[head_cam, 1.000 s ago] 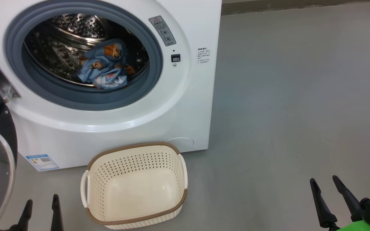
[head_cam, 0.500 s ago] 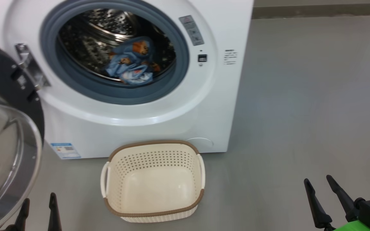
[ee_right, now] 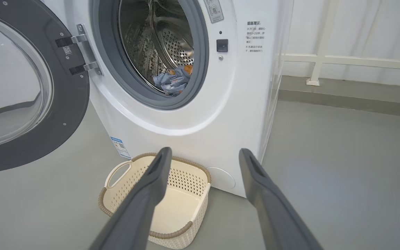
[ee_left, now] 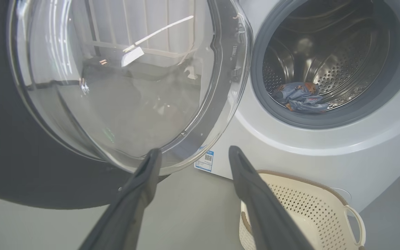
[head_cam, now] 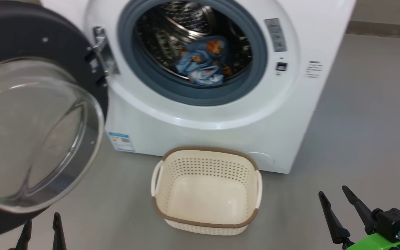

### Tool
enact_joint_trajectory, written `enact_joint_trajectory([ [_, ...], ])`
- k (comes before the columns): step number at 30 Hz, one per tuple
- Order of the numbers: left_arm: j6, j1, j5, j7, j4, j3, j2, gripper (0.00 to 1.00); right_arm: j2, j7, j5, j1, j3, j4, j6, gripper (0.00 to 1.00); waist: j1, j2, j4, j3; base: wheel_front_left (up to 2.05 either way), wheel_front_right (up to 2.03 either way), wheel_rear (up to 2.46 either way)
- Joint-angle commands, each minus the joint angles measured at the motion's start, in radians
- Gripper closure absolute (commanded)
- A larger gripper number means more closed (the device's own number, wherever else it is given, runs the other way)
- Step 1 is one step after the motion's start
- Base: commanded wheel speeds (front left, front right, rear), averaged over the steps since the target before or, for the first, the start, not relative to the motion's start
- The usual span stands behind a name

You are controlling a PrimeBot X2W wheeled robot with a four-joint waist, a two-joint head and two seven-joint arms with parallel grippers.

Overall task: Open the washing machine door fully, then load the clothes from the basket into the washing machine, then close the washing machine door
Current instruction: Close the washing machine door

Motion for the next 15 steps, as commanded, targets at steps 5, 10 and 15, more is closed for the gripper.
enact_joint_trajectory([
  [5,-0.002,-0.014,-0.013,-0.006,-0.032,0.033,0.011,0.00,-0.028,-0.012,0.007,-0.049,0.043,-0.012,0.002,0.00,0.0000,0.0000,0.154,0.007,0.00,0.00,0.00],
  [10,-0.001,-0.022,-0.026,-0.006,-0.028,0.033,0.010,0.00,-0.034,-0.012,0.005,-0.068,0.065,-0.004,0.002,0.00,0.0000,0.0000,0.221,0.013,0.00,0.00,0.00],
  [15,0.004,-0.022,-0.048,-0.006,-0.022,0.033,0.010,0.00,-0.038,-0.012,0.006,-0.082,0.082,0.002,0.002,0.00,0.0000,0.0000,0.269,0.016,0.00,0.00,0.00],
])
